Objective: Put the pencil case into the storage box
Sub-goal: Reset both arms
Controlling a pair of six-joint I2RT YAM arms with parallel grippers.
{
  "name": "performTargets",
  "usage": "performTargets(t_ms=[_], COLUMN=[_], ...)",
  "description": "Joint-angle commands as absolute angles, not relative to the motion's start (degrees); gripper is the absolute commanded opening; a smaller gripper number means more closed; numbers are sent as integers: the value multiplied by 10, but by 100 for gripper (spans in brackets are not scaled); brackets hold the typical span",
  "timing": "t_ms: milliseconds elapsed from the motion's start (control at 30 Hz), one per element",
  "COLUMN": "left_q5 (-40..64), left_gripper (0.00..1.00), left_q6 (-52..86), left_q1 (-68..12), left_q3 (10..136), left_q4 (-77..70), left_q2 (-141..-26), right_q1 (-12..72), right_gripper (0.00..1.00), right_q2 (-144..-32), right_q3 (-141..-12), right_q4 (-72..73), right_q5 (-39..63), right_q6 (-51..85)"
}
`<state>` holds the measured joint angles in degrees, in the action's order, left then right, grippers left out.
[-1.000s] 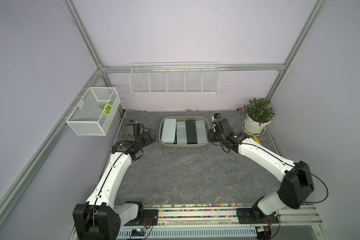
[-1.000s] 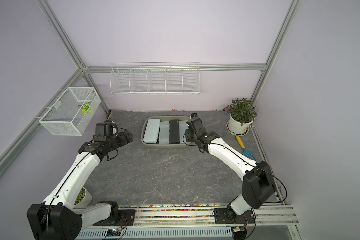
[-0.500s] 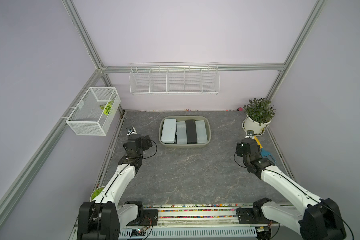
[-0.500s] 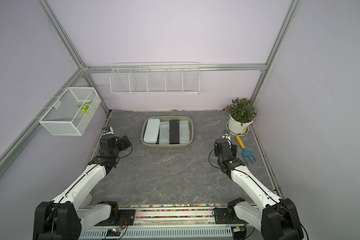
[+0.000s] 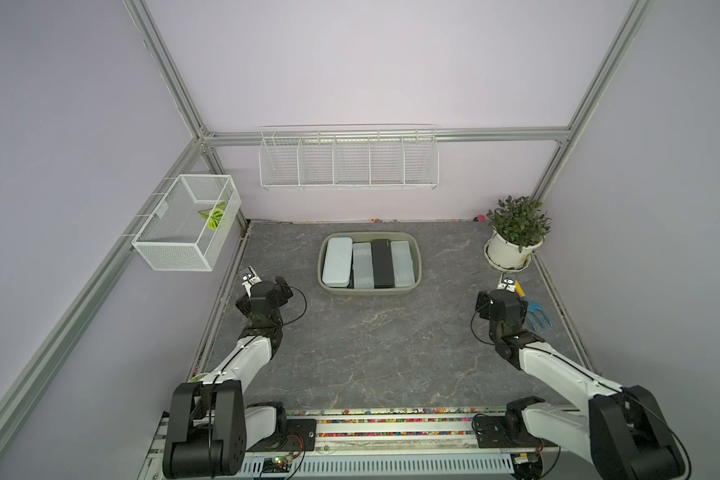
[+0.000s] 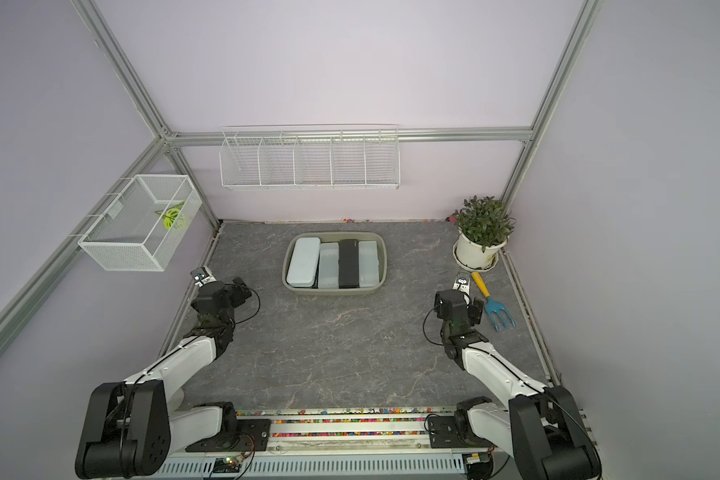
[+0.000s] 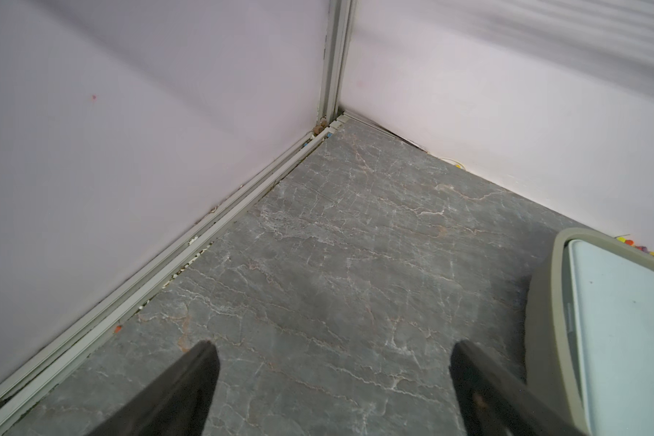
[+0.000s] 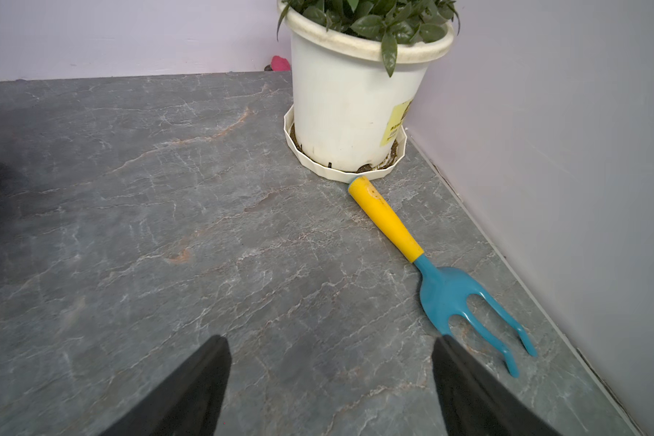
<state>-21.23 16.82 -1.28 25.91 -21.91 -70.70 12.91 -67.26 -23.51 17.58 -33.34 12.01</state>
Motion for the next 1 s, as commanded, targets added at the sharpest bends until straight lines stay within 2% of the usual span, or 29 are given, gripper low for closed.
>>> performTargets(t_ms=[0,233,300,367,467,500,533,567,600,633,667,733,833,967], left_q5=[-220,-186,-163,-133,-109,-106,-110,-112,-113,-108,-111,-118,-113,-110], left_gripper=[100,100,100,100,100,100,100,100,100,100,100,100,100,100], left_q6=[161,147,135,103,70,53,47,59,59,44,40,56,44,45], left_q1=[-1,37,37,24,6,5,2,0,-1,-1,-2,-2,-3,-5], left_q3=[244,253,277,264,188,167,171,199,201,182,177,197,190,196], left_q4=[-281,-362,-348,-377,-537,-622,-624,-525,-513,-586,-612,-534,-563,-540], left_q2=[-726,-800,-825,-827,-850,-880,-885,-857,-858,-879,-887,-863,-871,-865], right_q1=[124,101,80,52,38,38,38,39,40,42,43,44,49,50], right_gripper=[90,92,92,94,98,98,99,99,99,99,99,99,99,99], right_q2=[-714,-833,-877,-853,-904,-881,-863,-878,-893,-897,-886,-865,-883,-874], right_q3=[-226,-271,-268,-256,-199,-215,-232,-221,-208,-203,-209,-227,-213,-226], right_q4=[266,370,430,403,582,511,443,484,537,560,531,459,516,473], right_q5=[-325,-296,-272,-230,-181,-187,-190,-190,-188,-190,-193,-199,-201,-204], right_q6=[75,17,22,55,34,45,55,46,36,33,37,50,33,40])
